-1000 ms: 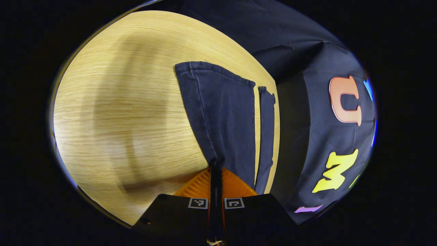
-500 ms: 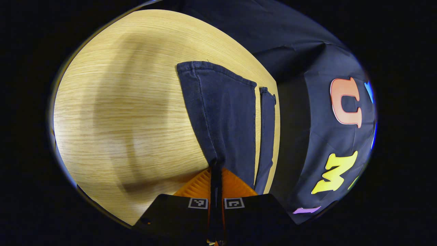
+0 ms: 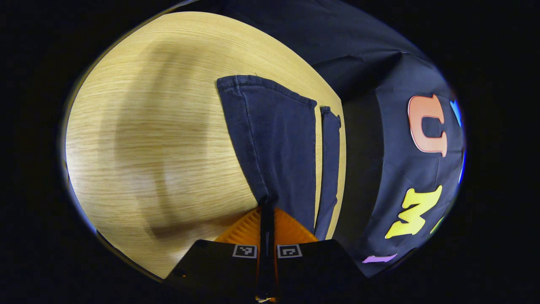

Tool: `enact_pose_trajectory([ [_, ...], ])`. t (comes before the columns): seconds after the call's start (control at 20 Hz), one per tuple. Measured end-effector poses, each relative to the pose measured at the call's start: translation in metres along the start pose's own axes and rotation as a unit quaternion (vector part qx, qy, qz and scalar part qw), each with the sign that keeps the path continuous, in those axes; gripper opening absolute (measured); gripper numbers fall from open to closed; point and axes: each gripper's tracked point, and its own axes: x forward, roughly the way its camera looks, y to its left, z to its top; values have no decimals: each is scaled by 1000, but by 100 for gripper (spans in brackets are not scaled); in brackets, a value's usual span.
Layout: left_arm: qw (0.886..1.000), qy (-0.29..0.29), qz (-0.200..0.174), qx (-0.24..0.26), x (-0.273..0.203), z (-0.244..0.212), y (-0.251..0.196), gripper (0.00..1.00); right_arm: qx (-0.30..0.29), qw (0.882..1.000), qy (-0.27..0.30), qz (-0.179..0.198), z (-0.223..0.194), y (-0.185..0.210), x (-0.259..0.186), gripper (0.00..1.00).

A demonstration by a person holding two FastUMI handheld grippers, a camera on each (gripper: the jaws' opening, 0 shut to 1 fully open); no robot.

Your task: Grasp the waist and the cuffs of the jeans and fold them to make the two legs overlap; first hold the waist and fold one-third of the jeans toward the cuffs, then hold the cuffs and fold the remaining one-third in the same direction to finish folding.

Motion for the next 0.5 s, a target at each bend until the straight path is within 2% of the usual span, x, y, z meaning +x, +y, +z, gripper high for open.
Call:
enact_pose_trajectory([
  [0.1,1000,0,1,1,1,-1,0,4,23,1000,8,10,0,4,2,20],
  [0.15,1000,0,2,1,2,0,-1,4,21,1000,7,11,-1,2,6,20],
  [0.25,1000,0,2,2,3,-1,-1,4,17,1000,10,11,-1,0,3,11],
  [0.35,1000,0,5,7,3,-1,-1,4,12,1000,11,11,-1,-1,3,11],
  [0.4,1000,0,8,11,3,-1,-2,4,17,1000,7,15,1,2,2,5],
  [0.5,1000,0,9,13,3,-1,-6,3,12,1000,4,27,2,7,-3,5],
])
